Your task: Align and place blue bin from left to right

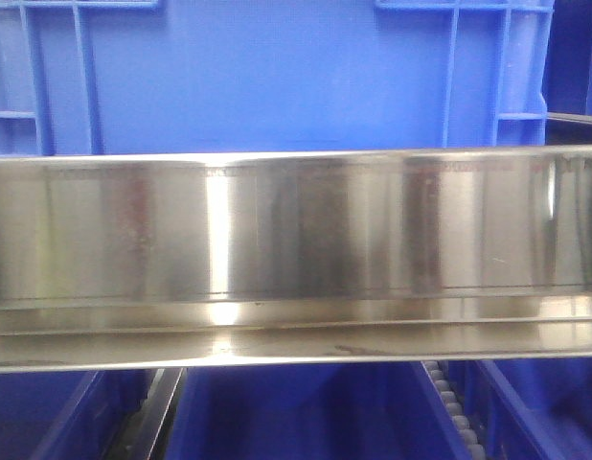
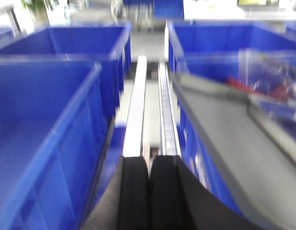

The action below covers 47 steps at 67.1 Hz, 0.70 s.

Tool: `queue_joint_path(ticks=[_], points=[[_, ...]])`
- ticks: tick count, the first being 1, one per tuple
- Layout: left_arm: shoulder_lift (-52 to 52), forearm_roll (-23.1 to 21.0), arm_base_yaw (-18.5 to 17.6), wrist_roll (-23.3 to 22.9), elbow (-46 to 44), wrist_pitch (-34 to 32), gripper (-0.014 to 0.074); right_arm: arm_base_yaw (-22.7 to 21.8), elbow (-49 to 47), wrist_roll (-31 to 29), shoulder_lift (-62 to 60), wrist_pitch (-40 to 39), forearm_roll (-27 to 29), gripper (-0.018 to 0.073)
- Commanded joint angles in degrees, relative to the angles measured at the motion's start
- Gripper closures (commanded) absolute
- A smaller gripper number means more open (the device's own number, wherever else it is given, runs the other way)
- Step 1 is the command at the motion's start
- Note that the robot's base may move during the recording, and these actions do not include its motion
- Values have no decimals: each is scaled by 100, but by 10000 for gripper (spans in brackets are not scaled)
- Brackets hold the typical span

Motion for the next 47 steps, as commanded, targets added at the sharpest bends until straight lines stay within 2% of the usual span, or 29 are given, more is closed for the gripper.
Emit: queue_joint_path(ticks=[1, 13, 23, 32, 40, 47], points=[[320, -295, -23, 0, -354, 205, 707, -3, -385, 3, 398, 396, -12, 644], [1092, -327, -23, 0, -1280, 872, 707, 44, -1472, 3, 1361, 1083, -12, 632], [1634, -521, -104, 0, -1972, 1519, 707, 274, -2245, 27, 2200, 1328, -12, 632], [1844, -607, -245, 0, -2254, 1629, 707, 568, -2945, 497, 2915, 1560, -83, 632], [1858, -617, -358, 0, -2260, 1640, 707, 875, -3553, 1039, 3456, 1836, -342, 632], [1858, -628, -391, 0, -2260, 1644, 707, 1231, -4105, 1282, 3935, 2049, -647, 632]])
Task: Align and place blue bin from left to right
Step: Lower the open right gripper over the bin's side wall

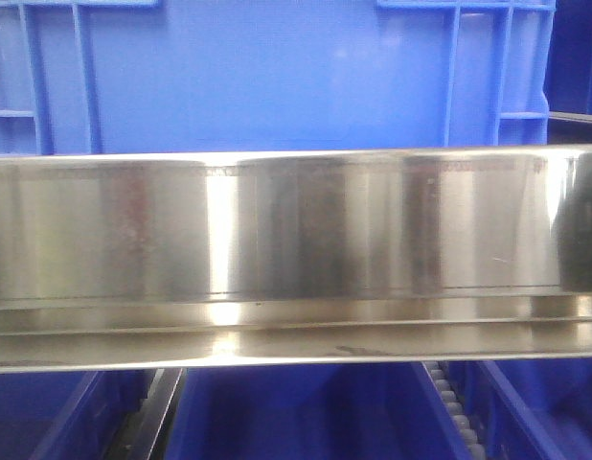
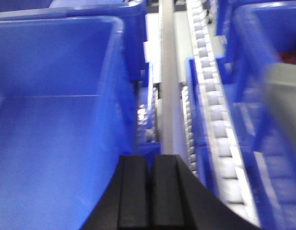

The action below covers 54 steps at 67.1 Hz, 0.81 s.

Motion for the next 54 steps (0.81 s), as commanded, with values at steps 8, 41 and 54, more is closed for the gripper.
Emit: queue_joint_path(ticks=[8, 41, 54], points=[[-27, -73, -50, 0, -60, -12, 707, 515, -842, 315, 695, 386, -724, 632], [-27, -73, -50, 0, -60, 164, 707, 684, -1295, 325, 1394, 423, -947, 632], [-27, -73, -50, 0, -60, 164, 707, 684, -1295, 325, 1503, 411, -947, 624]])
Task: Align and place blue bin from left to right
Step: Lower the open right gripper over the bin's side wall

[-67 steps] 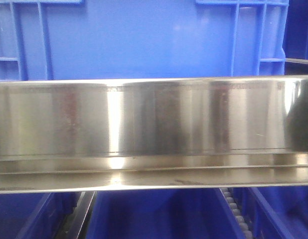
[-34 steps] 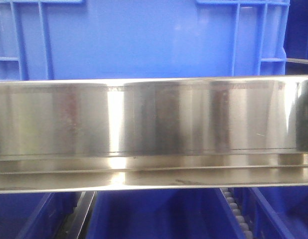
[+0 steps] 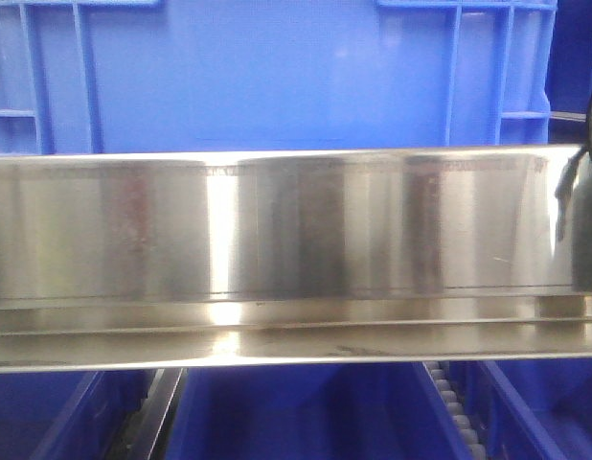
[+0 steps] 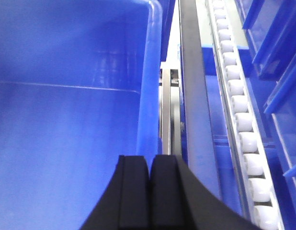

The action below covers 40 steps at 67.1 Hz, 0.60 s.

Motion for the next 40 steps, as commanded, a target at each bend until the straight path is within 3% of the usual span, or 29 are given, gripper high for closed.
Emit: queue_joint_path(ticks=[1, 8, 22, 40], points=[[-27, -62, -37, 0, -60, -16, 707, 11, -49, 10, 25, -33, -109, 624], [-27, -62, -37, 0, -60, -16, 707, 11, -49, -3, 38, 43, -109, 613], [-27, -62, -37, 0, -60, -16, 707, 11, -49, -3, 52, 86, -109, 266], [-27, -62, -37, 0, -60, -16, 707, 1, -49, -3, 264, -123, -109, 252]])
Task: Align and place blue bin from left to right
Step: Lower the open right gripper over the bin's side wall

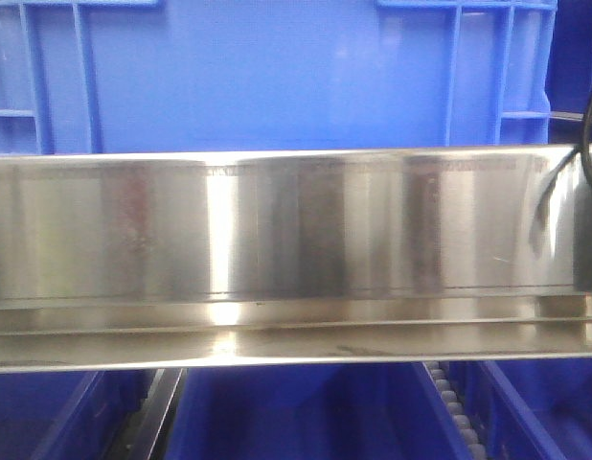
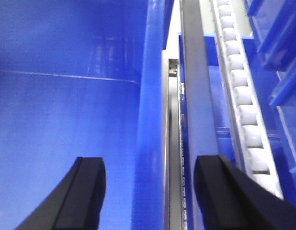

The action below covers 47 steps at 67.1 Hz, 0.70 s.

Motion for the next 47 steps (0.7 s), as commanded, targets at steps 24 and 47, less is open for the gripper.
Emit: queue_joint_path(ticks=[24, 47], points=[[-27, -62, -37, 0, -60, -16, 707, -181, -49, -3, 219, -258, 155, 252], [-27, -62, -37, 0, -60, -16, 707, -195, -49, -3, 376, -219, 316, 252]])
